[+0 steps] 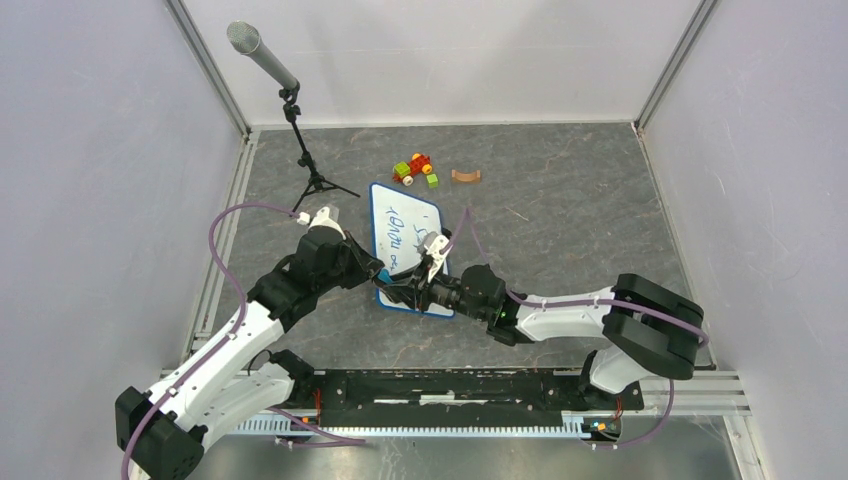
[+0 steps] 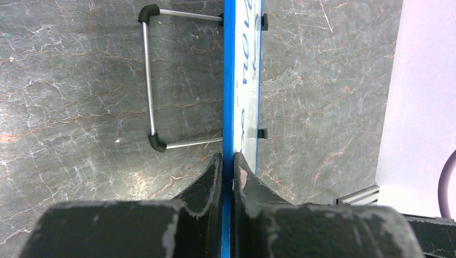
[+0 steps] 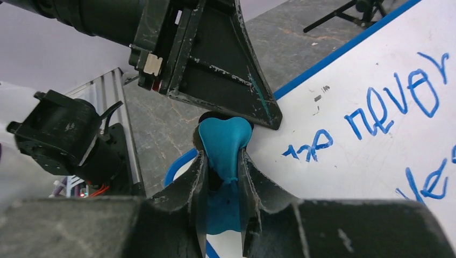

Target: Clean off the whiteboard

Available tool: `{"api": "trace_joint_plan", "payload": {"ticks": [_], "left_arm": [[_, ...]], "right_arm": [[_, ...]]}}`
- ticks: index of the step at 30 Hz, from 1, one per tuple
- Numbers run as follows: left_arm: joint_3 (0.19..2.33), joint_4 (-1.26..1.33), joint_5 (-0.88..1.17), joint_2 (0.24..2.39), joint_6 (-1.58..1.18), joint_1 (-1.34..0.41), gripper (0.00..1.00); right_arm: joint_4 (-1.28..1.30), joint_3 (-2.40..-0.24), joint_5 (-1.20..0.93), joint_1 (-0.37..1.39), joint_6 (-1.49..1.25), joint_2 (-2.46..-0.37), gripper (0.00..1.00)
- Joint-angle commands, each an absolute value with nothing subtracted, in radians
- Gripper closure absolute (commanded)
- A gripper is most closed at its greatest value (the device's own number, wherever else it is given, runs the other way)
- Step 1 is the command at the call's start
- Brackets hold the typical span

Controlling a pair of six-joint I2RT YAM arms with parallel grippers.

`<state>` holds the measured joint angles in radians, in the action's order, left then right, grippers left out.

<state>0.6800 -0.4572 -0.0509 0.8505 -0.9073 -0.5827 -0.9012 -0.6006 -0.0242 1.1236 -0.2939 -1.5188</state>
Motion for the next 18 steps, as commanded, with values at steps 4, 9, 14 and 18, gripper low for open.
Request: {"api": "trace_joint_plan", "payload": {"ticks": [4, 9, 14, 18], "left_arm": [[0.698, -0.440, 0.040, 0.859, -0.891, -0.606, 0.98], [0.694, -0.443, 0.038, 0.845, -0.890, -0.607, 0.98], [0.697, -0.443, 0.041, 0.848, -0.891, -0.606, 0.98], [0.699, -0.439, 0.044, 0.850, -0.891, -0.606, 0.98]], "right_arm": [[-0.787, -0.593, -0.015, 1.046, -0.451, -1.583, 0.74], [-0.755, -0.514, 0.025, 0.927, -0.594, -1.591, 0.74], [-0.726, -0.529, 0.038, 0.948, -0.566, -1.581, 0.74], [-0.729, -0.591, 0.062, 1.073, -0.435, -1.556, 0.74]]}}
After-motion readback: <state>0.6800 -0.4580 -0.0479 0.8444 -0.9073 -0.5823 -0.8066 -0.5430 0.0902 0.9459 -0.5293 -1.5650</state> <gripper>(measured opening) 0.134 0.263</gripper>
